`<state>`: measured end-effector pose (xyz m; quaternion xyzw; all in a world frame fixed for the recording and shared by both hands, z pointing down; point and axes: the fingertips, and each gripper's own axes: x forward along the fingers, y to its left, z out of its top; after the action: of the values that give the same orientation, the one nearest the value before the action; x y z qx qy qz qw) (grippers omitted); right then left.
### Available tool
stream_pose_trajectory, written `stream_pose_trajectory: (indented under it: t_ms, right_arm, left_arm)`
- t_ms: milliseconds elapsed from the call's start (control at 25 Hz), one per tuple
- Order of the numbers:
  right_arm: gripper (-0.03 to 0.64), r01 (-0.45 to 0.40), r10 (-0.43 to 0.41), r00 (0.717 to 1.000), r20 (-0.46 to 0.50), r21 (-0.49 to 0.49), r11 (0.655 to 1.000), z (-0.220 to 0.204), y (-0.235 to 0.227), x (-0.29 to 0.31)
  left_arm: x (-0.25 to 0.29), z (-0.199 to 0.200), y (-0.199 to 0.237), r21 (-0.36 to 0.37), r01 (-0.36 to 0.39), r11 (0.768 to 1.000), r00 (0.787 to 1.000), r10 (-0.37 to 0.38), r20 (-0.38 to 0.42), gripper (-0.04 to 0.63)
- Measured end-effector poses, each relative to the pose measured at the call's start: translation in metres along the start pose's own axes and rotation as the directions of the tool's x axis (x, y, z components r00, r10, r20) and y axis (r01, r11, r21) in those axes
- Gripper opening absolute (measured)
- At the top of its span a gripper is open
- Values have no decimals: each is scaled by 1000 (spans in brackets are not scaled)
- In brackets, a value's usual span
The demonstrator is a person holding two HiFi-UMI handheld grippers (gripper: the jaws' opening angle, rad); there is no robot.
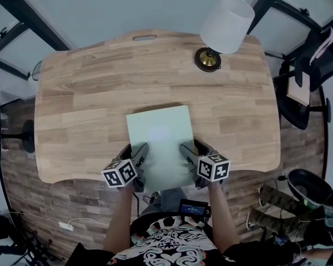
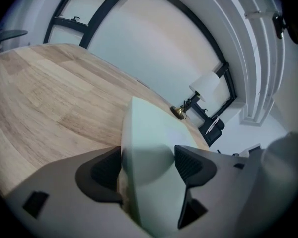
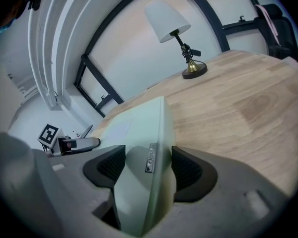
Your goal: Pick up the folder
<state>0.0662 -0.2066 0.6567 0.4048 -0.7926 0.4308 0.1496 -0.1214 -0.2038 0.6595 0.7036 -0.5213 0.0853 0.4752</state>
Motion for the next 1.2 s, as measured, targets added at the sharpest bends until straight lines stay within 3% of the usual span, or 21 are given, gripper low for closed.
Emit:
stream_pose_trajectory:
  t_ms: [120,360,760,1200]
  right_arm:
    - [273,12,-12,1000,-11,-8,1000,-2,-2,5]
    - [273,59,-58,998,37,-16,998,-5,-2,7]
    - [273,61,-61,998,-2,20,998,-4,-3,9]
    - [273,94,-96,995,37,49,994,-2,6,-1]
  left_arm:
    - [6,-4,4,24,-16,1000,999,17,-34,314]
    - [7,-6,7,13,-39,999,999,38,16,316]
    - [7,-6,7,3,-43,999,999,43,-1,316]
    - [1,-1,0,41,-42,998,999,43,-21,316]
